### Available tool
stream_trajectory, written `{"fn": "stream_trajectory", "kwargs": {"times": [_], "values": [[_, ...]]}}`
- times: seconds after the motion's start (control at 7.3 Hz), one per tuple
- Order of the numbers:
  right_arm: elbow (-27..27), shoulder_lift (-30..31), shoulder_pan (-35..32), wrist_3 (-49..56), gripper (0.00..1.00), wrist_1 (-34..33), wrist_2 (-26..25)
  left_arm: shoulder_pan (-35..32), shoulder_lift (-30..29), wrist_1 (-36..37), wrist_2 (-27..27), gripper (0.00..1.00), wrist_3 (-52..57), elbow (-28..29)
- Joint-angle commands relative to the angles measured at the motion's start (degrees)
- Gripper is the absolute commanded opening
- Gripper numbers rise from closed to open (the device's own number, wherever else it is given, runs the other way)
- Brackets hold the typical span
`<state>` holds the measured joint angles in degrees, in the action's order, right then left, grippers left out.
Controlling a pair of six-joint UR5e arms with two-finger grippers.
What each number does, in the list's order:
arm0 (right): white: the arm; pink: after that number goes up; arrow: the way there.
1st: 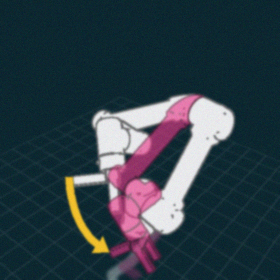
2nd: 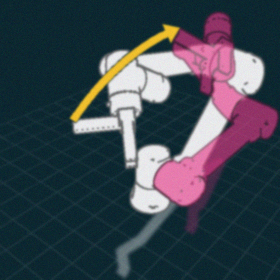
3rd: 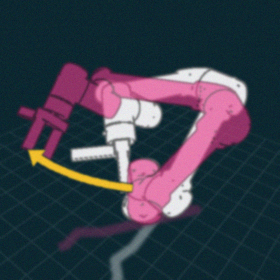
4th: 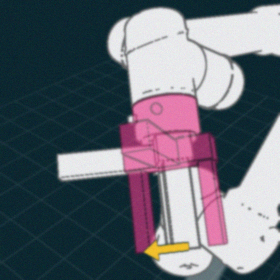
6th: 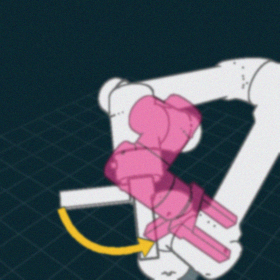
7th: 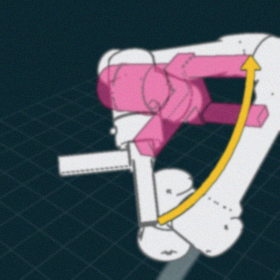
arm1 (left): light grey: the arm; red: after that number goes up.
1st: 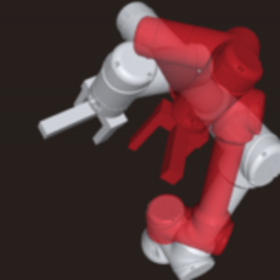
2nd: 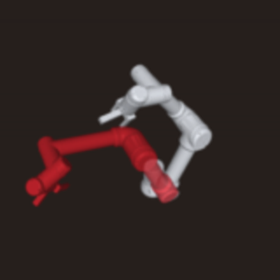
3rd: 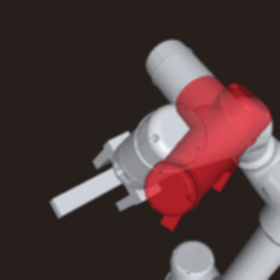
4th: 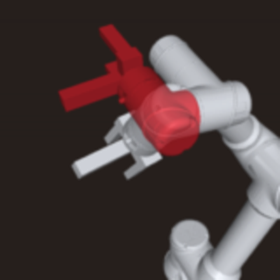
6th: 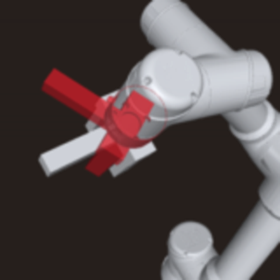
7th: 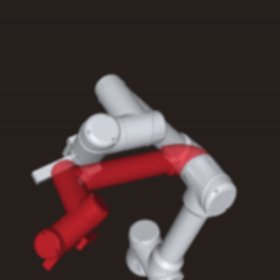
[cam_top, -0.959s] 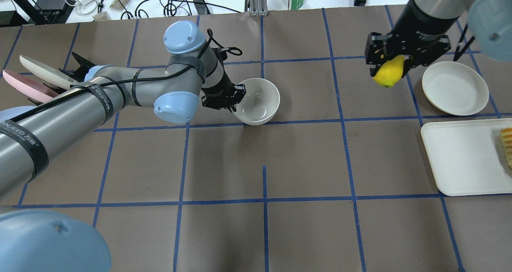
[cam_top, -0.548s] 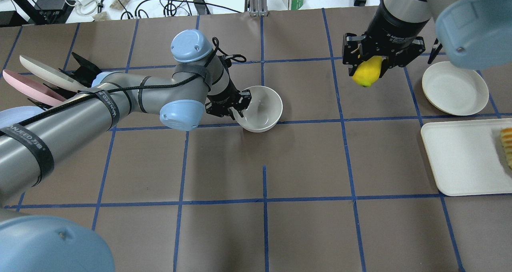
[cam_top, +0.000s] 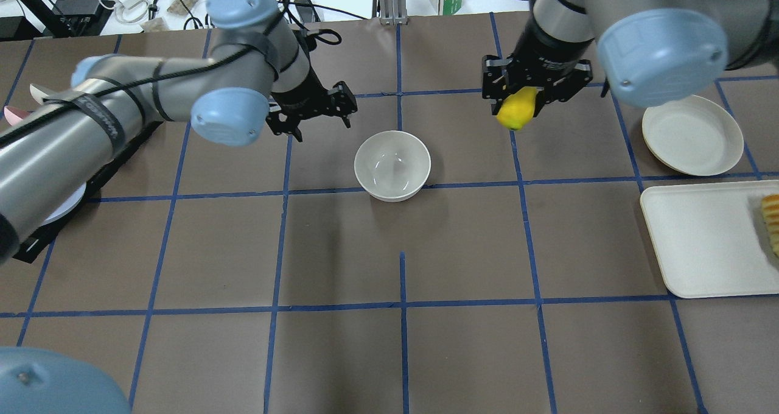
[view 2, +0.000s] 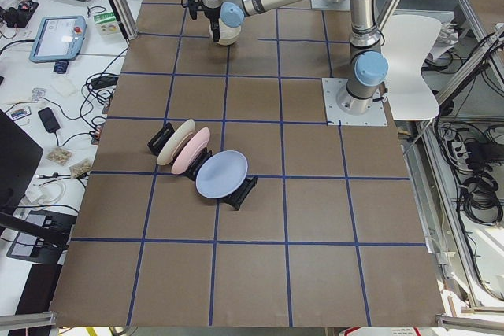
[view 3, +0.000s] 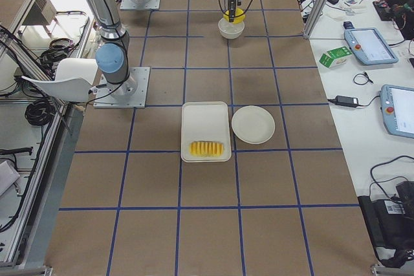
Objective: Place bowl and put lemon in it
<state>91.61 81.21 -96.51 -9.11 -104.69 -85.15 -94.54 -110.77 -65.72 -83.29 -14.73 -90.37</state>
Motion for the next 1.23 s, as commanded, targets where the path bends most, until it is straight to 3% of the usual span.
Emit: {"fn": "stream_trajectory", "kwargs": {"times": [0.0, 0.14, 0.41, 0.55, 0.82, 0.96, 1.1], "values": [[0.06, -10.41, -9.44, -9.75, 0.17, -13.27, -3.34, 7.76, 3.87, -12.72, -2.99, 1.00, 11.07, 6.86], [-0.03, -14.37, -13.66, -13.01, 0.17, -18.74, -5.01, 8.23, 6.41, -14.07, -9.02, 1.00, 15.56, 7.31], [0.76, -17.66, -16.95, -15.06, 0.18, -22.31, -5.91, 8.14, 12.91, -20.80, -9.17, 1.00, 15.78, 6.26], [0.85, -19.41, -17.21, -15.93, 0.26, -23.01, -5.99, 7.97, 15.82, -23.81, -8.82, 1.00, 15.61, 6.08], [1.02, -23.19, -17.74, -17.96, 0.25, -27.49, -5.99, 7.62, 18.74, -24.80, -0.68, 1.00, 15.43, 5.30], [1.20, -23.12, -17.66, -17.09, 0.27, -27.50, -6.08, 7.44, 19.01, -24.37, -0.73, 1.00, 15.52, 4.77], [1.81, -23.46, -17.66, -17.08, 0.54, -27.58, -7.65, 7.44, 19.97, -25.24, -1.69, 1.00, 16.30, 4.33]]}}
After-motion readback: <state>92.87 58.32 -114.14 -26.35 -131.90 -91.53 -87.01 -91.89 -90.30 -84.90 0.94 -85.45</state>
